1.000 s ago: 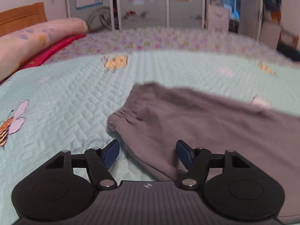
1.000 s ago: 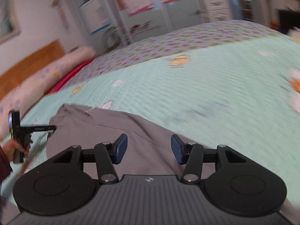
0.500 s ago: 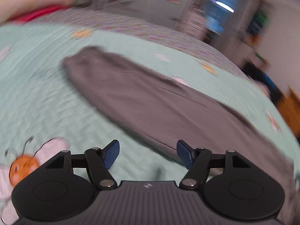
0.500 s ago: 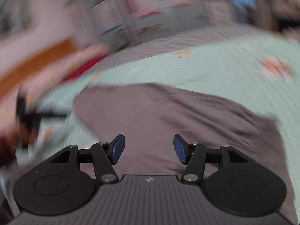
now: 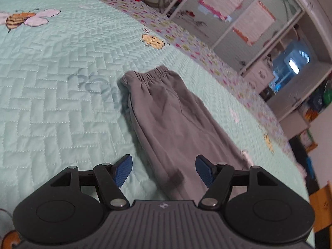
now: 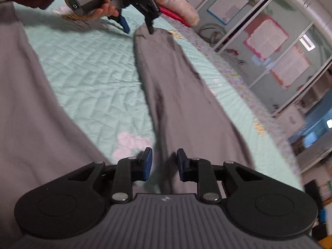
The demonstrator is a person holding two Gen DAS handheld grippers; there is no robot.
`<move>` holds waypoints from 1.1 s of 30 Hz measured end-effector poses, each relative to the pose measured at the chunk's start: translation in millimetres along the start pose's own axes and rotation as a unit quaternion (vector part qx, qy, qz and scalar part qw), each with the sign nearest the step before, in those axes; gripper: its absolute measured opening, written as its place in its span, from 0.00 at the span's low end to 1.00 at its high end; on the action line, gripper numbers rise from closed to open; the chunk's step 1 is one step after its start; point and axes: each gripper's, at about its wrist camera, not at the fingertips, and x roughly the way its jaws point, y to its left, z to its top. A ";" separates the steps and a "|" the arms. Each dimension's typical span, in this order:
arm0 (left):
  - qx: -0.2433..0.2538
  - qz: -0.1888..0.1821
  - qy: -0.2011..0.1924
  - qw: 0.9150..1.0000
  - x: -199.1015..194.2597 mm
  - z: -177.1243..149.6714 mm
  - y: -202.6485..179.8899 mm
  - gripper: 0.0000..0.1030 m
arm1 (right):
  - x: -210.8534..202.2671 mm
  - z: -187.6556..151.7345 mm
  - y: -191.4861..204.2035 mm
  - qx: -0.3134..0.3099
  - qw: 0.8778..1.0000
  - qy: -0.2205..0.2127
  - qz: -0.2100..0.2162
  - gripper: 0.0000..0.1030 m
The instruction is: Fold clothes
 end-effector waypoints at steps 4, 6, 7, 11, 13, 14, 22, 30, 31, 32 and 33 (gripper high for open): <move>0.004 -0.004 -0.006 1.000 3.9 4.2 -0.5 0.66 | -0.3 -0.5 4.4 -0.019 1.000 -0.010 -0.005 0.00; 0.018 0.008 -0.005 1.000 8.3 9.5 -0.8 0.50 | -5.4 -2.4 7.4 -0.035 0.999 -0.022 -0.012 0.00; 0.025 0.016 -0.004 1.000 11.5 12.9 0.2 0.28 | -8.8 -3.5 5.7 -0.037 0.999 -0.028 -0.012 0.00; 0.028 0.037 -0.006 0.999 17.3 23.1 10.4 0.10 | -17.5 -14.4 -4.9 -0.021 0.999 -0.029 0.025 0.00; 0.030 0.046 -0.011 0.998 16.3 25.2 14.7 0.10 | -15.6 -21.3 -4.7 -0.020 0.999 -0.023 0.035 0.00; 0.031 0.052 -0.017 0.998 14.9 25.8 15.9 0.10 | -14.3 -23.0 -4.4 -0.020 0.999 -0.022 0.037 0.00; 0.017 0.092 -0.083 0.992 -19.5 19.8 20.3 0.16 | -26.5 -21.2 -15.8 0.042 0.995 -0.061 0.069 0.39; 0.201 0.088 -0.043 0.975 -8.6 -18.7 -39.6 0.42 | -19.1 -30.2 -57.7 0.262 0.945 -0.057 0.187 0.46; 0.206 0.102 -0.029 0.973 -2.0 -20.4 -39.4 0.44 | -15.0 -33.4 -62.4 0.289 0.935 -0.048 0.202 0.46; 0.210 0.117 -0.015 0.971 4.6 -22.1 -39.3 0.44 | -10.9 -36.6 -67.2 0.315 0.923 -0.039 0.217 0.47; 0.208 0.126 -0.011 0.970 3.9 -19.4 -40.1 0.43 | -6.8 -39.9 -71.9 0.340 0.911 -0.030 0.231 0.46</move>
